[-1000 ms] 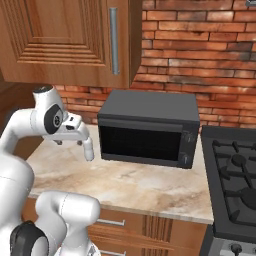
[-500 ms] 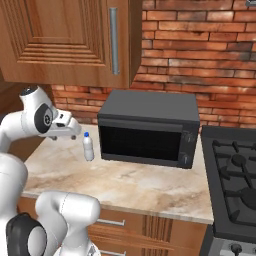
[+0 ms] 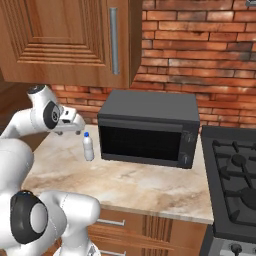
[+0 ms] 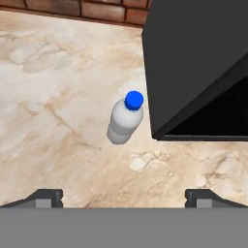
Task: Place the drinks on the dining counter in a tight cluster.
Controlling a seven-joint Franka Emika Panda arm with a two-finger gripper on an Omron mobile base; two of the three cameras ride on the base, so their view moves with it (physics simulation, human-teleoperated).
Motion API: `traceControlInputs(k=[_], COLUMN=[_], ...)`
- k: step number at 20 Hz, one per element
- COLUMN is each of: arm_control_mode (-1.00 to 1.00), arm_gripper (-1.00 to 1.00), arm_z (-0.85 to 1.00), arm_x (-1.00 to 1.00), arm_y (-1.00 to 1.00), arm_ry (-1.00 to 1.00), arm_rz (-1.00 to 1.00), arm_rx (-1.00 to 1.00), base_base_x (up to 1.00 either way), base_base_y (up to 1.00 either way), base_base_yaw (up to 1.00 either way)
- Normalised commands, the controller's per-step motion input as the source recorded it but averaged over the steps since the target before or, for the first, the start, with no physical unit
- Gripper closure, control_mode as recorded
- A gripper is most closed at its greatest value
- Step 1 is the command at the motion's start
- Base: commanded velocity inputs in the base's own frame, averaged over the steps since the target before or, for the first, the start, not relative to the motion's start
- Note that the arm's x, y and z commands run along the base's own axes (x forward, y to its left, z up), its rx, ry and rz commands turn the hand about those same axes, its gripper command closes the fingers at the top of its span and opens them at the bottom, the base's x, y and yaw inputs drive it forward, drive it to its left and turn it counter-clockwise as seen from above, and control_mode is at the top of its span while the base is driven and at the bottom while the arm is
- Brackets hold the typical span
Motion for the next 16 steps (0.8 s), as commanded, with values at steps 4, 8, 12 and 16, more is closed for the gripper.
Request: traceControlInputs(k=[4, 8, 12, 16], arm_control_mode=[-1.00, -1.00, -1.00, -1.00], arm_gripper=[-1.00, -1.00, -1.00, -1.00], arm_z=[0.00, -0.07, -0.26, -0.35], arm_x=[0.54, 0.22, 0.05, 0.00], arm_y=[-0.02, -0.01, 0.00, 0.00], arm_ry=[0.00, 0.00, 0.00, 0.00], arm_rz=[-0.10, -0.04, -0.01, 0.00], arm_rx=[0.00, 0.01, 0.07, 0.10], base_base_x=[0.00, 0.00, 0.00, 0.00], base_base_y=[0.00, 0.00, 0.00, 0.00], base_base_yaw=[0.00, 0.00, 0.00, 0.00])
